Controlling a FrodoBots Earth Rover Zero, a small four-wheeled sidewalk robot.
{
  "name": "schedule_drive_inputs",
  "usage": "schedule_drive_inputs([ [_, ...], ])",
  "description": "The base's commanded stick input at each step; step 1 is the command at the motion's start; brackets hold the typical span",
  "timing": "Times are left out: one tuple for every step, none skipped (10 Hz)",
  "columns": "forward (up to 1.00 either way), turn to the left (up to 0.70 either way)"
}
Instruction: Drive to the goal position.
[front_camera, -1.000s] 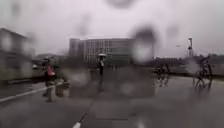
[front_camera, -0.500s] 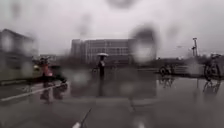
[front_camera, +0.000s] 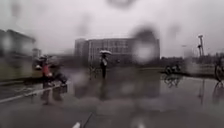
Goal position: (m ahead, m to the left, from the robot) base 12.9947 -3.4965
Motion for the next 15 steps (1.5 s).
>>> schedule_drive_inputs([
  [0.70,-0.12],
  [0.70,-0.13],
  [0.70,-0.13],
  [0.70,-0.13],
  [0.70,-0.13],
  [0.70,-0.13],
  [0.70,-0.13],
  [0.70,-0.13],
  [0.70,-0.13],
  [0.70,-0.13],
  [0.70,-0.13],
  [0.70,-0.06],
  [0.70,-0.01],
  [0.70,0.01],
  [0.70,0.01],
])
